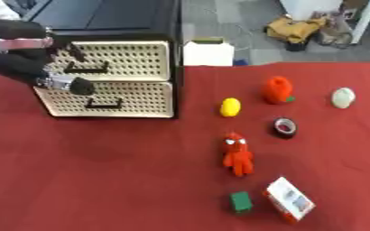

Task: Pick up objects from table and place into drawer.

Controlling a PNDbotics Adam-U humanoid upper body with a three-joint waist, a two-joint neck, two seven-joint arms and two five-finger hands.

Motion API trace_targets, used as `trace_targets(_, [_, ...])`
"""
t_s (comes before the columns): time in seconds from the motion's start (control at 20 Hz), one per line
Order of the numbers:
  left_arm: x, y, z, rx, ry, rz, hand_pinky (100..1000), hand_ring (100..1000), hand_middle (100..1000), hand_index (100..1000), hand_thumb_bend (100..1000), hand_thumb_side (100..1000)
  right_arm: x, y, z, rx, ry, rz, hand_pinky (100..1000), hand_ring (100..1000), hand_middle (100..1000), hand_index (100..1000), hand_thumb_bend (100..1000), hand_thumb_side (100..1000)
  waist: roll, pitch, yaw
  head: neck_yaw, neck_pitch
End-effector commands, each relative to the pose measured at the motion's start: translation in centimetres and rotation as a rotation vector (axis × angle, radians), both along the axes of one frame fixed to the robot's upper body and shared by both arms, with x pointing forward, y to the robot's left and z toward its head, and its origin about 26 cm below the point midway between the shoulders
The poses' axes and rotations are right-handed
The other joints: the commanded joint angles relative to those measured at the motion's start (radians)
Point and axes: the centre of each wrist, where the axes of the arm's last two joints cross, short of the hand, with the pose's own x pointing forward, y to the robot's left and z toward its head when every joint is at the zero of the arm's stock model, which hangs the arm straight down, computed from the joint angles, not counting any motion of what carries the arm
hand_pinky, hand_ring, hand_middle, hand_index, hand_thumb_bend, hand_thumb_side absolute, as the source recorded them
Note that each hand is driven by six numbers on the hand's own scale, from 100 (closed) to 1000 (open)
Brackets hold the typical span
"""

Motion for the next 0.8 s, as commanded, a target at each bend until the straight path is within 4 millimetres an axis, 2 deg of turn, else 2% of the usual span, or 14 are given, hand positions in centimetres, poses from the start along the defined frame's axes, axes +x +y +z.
trace_targets(0.05, [-0.16,0.31,1.25,-0.002,-0.037,0.016,100,100,100,928,903,1000,-0.05,0.06,0.7,-0.019,-0.022,0.002,572,615,512,724,265,823,-0.002,-0.014,-0.001,0.006,-0.016])
trace_targets(0.45, [0.21,0.33,1.13,0.001,-0.033,0.008,100,100,100,936,843,1000,0.0,0.2,0.72,-0.019,-0.026,0.005,573,615,512,724,269,824,-0.006,-0.006,-0.003,0.015,-0.031])
trace_targets(0.8, [0.64,0.47,1.05,-0.013,-0.032,0.022,100,100,100,934,831,1000,0.03,0.29,0.71,-0.018,-0.026,0.005,573,615,511,725,272,824,-0.008,-0.001,-0.007,0.02,-0.043])
